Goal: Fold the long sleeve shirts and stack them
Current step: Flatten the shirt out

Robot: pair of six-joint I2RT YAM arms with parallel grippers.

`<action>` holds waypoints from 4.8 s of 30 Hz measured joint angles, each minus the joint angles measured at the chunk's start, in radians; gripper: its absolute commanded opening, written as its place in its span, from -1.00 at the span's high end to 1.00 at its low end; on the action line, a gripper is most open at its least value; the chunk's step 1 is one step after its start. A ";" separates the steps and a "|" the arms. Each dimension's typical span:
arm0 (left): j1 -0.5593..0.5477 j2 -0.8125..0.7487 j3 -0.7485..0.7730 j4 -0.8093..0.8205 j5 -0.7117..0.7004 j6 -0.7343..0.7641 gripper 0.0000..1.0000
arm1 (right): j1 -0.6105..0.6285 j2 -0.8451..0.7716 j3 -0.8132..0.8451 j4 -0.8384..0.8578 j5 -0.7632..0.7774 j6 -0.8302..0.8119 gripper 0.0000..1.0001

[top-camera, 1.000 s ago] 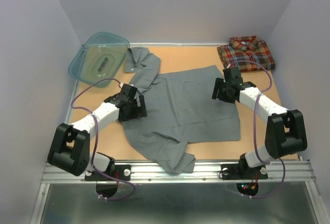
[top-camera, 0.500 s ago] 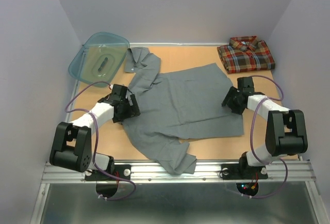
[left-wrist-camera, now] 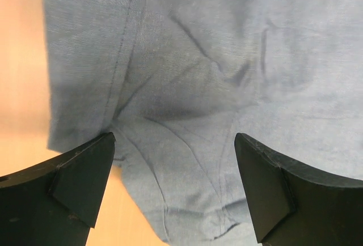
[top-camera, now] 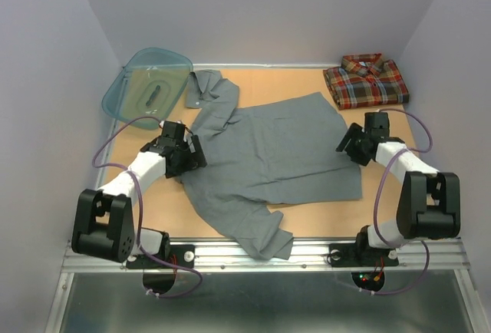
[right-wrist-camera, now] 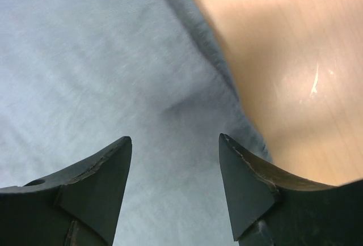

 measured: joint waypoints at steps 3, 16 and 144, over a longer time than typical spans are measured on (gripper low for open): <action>0.000 -0.063 0.024 -0.020 -0.018 0.017 -0.97 | 0.012 -0.086 0.000 -0.023 -0.039 -0.023 -0.36; 0.001 0.168 0.420 0.105 -0.210 0.097 -0.74 | 0.290 -0.203 0.000 -0.039 -0.141 -0.050 -0.36; 0.110 0.719 0.858 0.076 -0.299 0.260 0.68 | 0.290 -0.286 -0.267 -0.026 -0.021 0.168 -0.37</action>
